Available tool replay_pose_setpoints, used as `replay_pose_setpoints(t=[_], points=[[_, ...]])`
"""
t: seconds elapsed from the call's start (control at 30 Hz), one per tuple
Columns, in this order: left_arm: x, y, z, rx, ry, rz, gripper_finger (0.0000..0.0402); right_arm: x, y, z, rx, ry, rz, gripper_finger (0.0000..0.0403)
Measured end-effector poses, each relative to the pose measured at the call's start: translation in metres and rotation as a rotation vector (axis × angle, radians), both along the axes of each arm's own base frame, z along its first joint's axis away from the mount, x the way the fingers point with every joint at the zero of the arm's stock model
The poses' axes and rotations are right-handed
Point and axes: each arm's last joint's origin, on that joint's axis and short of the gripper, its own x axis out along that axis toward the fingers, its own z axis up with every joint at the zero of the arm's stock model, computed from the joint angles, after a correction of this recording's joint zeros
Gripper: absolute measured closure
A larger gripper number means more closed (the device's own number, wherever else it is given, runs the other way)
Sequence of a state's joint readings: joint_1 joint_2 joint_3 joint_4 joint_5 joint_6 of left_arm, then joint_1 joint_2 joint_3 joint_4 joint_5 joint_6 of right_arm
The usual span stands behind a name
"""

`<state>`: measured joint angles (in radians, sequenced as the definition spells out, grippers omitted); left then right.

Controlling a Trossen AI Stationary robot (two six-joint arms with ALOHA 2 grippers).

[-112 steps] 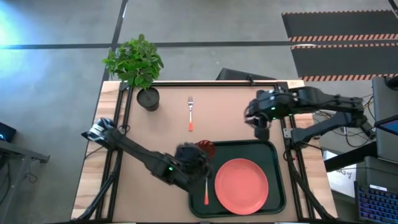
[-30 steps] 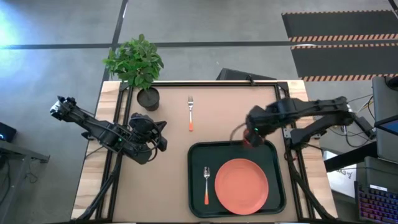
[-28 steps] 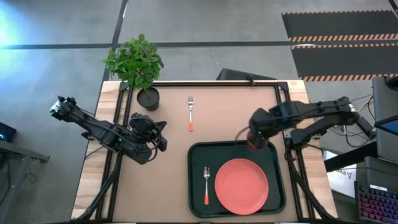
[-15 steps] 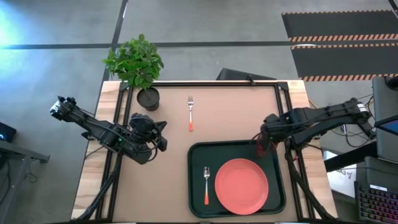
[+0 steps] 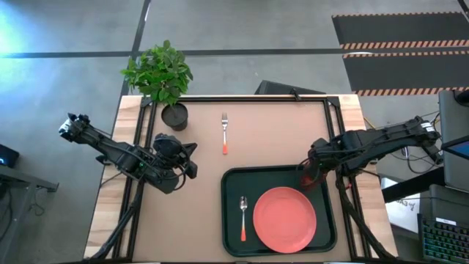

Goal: Pick and place plate/cup/fork/spoon on tray
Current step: Move the orange cup on the black tray to the top right of the pink plate, then move the black tray to the center of the table

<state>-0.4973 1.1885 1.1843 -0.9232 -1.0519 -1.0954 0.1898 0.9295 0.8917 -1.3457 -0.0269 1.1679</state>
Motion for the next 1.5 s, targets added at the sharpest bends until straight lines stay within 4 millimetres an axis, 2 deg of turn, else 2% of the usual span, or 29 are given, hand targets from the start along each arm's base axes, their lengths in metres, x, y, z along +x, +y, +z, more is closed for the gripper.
replay_pose_setpoints(t=[0.3,0.53,0.77,0.93,1.07,1.33,1.5], points=[[0.0,0.0,0.0,-0.001,-0.003,0.0,0.0402,0.005,0.001,0.018,-0.006,-0.068,0.018,0.0347],[0.0,0.0,0.0,0.0,-0.002,-0.001,0.0402,0.009,0.001,0.043,-0.009,-0.137,0.045,0.0306],[0.0,0.0,0.0,0.001,0.001,-0.001,0.0402,0.001,-0.003,0.077,-0.098,-0.12,0.037,0.0301],[0.0,0.0,-0.002,0.005,0.008,-0.001,0.0402,-0.002,-0.005,0.093,-0.148,-0.161,0.028,0.0306],[0.0,0.0,-0.004,0.008,0.015,-0.001,0.0402,-0.003,-0.005,0.097,-0.132,-0.173,0.009,0.0307],[0.0,0.0,-0.004,0.008,0.015,-0.001,0.0402,-0.004,0.0,0.095,0.052,-0.135,0.015,0.0307],[0.0,0.0,-0.004,0.009,0.015,-0.001,0.0402,-0.01,-0.001,0.097,0.025,-0.163,0.003,0.032]])
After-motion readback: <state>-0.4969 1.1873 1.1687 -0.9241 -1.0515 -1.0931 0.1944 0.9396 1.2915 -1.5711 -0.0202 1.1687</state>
